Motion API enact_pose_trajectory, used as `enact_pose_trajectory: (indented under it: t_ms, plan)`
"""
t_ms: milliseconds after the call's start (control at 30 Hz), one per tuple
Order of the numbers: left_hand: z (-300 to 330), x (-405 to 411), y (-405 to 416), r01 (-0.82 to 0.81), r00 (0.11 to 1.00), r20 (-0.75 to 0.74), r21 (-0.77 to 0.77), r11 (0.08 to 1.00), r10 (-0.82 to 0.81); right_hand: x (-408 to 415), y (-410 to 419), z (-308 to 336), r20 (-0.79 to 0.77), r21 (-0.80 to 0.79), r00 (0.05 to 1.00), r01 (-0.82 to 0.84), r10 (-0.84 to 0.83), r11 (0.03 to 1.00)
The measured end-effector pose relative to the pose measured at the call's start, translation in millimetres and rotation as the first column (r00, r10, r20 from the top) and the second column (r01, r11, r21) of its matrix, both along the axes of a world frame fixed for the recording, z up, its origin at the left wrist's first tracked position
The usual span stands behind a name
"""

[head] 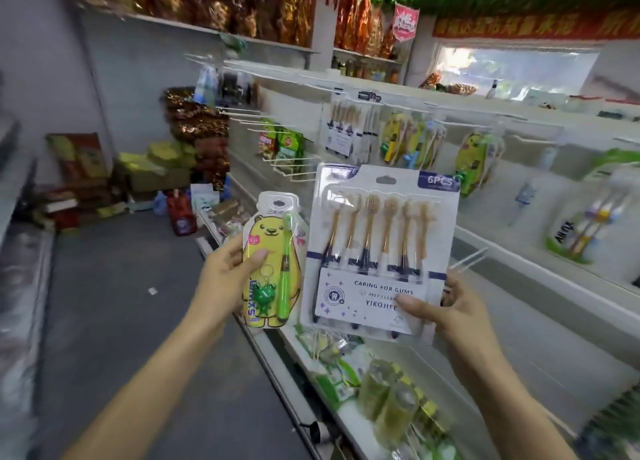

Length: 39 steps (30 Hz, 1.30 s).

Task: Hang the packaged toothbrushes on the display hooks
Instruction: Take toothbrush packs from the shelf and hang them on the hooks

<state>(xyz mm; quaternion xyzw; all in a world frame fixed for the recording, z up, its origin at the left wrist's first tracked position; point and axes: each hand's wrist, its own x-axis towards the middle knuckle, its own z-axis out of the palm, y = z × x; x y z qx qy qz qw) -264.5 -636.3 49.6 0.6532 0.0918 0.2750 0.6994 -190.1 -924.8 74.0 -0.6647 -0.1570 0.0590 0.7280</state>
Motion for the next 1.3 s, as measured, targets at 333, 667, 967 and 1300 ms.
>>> enact_pose_trajectory:
  t_ms: [333,667,967,1300]
  plan:
    - [-27,28,115,-0.204,0.977,-0.059,0.016,0.979,0.204,76,112,-7,0.16,-0.043,0.987,0.023,-0.016,0.999]
    - [-20,142,210,-0.112,0.991,-0.066,0.024,0.993,0.114,221,231,-21,0.196,0.035,0.979,0.054,-0.06,0.998]
    - [-24,227,286,-0.021,0.997,-0.072,-0.019,1.0,0.019,300,318,-11,0.238,0.053,0.964,0.107,-0.116,0.993]
    - [-23,332,379,0.218,0.974,-0.076,0.051,0.975,-0.214,359,396,8,0.309,0.062,0.897,0.313,-0.316,0.948]
